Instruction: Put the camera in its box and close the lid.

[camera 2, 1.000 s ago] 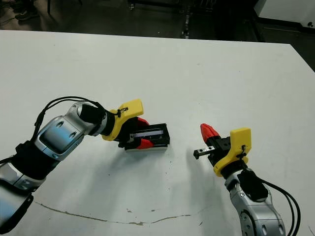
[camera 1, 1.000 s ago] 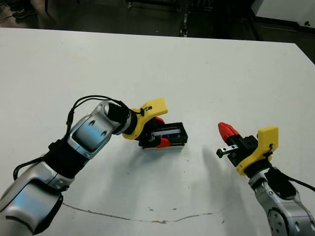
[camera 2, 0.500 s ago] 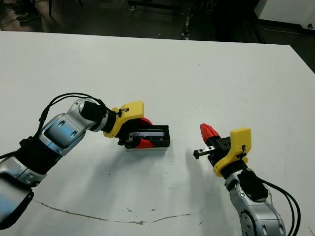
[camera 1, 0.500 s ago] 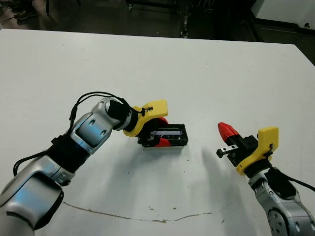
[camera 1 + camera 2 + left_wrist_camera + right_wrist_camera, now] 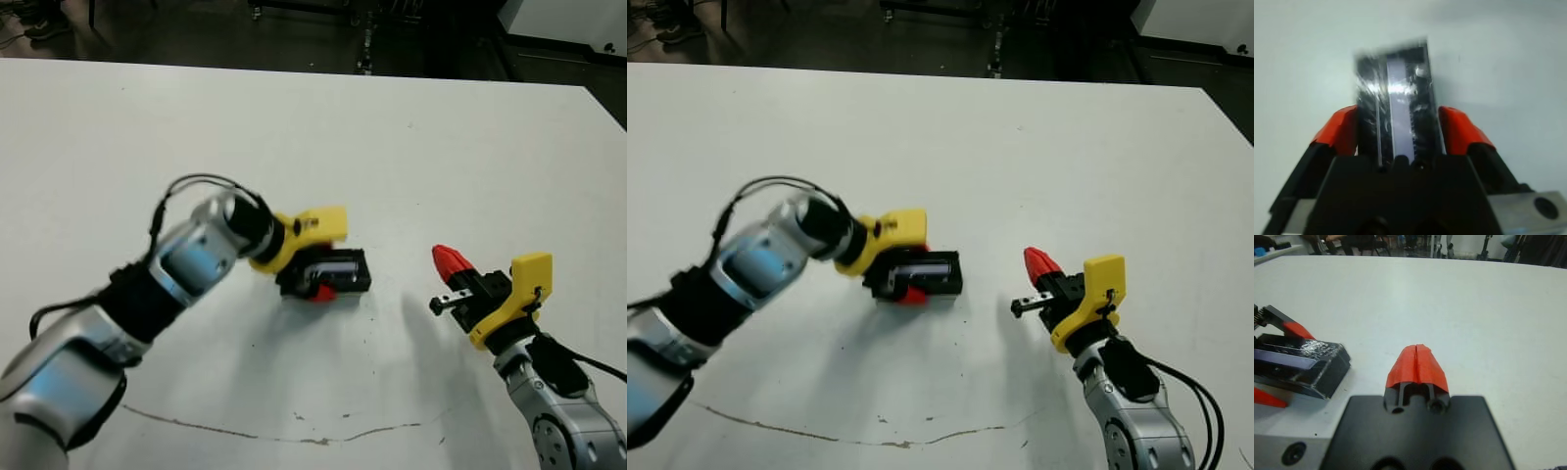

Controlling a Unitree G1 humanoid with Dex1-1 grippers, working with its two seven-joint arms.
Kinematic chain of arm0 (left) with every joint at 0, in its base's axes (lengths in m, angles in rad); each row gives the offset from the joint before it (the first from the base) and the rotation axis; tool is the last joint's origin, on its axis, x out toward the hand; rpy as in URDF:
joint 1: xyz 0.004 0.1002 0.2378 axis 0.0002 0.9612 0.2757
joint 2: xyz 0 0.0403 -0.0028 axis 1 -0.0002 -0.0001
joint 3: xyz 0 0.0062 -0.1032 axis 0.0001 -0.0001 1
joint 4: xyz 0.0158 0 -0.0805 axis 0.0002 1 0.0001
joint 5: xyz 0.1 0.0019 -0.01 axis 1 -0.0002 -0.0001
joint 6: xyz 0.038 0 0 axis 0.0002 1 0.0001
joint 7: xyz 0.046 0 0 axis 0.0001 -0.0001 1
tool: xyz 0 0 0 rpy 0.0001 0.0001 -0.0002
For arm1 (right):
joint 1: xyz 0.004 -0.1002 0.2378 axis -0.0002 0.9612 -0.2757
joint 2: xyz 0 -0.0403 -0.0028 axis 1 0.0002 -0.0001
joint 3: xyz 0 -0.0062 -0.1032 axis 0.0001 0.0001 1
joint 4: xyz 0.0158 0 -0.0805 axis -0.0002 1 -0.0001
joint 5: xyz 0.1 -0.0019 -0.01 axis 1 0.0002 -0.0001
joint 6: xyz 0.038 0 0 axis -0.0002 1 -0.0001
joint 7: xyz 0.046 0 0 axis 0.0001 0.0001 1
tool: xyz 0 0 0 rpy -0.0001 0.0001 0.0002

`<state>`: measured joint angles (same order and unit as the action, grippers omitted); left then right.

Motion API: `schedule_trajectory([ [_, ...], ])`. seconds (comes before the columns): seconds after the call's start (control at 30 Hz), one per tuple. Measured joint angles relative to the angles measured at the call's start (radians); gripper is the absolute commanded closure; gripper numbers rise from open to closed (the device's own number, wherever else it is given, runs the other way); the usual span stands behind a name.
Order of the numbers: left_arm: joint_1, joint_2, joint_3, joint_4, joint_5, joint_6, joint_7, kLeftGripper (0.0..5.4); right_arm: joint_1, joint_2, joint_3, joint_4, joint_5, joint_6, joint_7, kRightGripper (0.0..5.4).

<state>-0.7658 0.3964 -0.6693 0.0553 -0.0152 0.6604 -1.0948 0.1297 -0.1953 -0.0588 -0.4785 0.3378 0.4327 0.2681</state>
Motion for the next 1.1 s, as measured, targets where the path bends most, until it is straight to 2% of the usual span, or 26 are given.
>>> schedule_trajectory([
  [0.2,0.01,0.004,0.002,-0.022,-0.01,0.021,-0.011,0.02,0.0,-0.001,0.0,0.0,0.001,0.0,0.0,5.4],
  [0.5,0.02,0.005,0.014,-0.028,-0.02,0.048,-0.013,0.02,0.0,-0.001,0.0,0.0,0.002,0.001,0.001,5.4],
  [0.8,0.025,-0.004,0.025,0.021,-0.015,-0.029,-0.009,0.02,0.0,-0.001,0.002,0.0,0.002,0.001,0.0,5.4],
  [1.1,0.087,-0.038,0.074,0.062,-0.009,-0.156,0.057,0.02,0.0,-0.001,0.004,0.0,0.001,0.001,0.0,5.4],
])
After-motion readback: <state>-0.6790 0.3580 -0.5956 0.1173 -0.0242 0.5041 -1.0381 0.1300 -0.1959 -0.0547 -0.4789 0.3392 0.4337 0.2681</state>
